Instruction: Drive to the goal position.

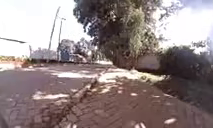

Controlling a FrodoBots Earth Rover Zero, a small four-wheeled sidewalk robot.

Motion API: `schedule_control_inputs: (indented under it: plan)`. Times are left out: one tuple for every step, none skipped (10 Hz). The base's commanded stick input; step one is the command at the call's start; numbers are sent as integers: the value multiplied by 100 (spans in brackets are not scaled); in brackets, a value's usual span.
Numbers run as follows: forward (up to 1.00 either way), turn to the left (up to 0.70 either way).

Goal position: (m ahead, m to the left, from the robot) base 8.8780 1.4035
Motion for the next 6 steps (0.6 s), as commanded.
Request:
schedule_control_inputs:
  plan:
    - [100, -36]
    - [100, -36]
    - [100, -27]
    - [100, -2]
    - [100, 0]
    - [100, 0]
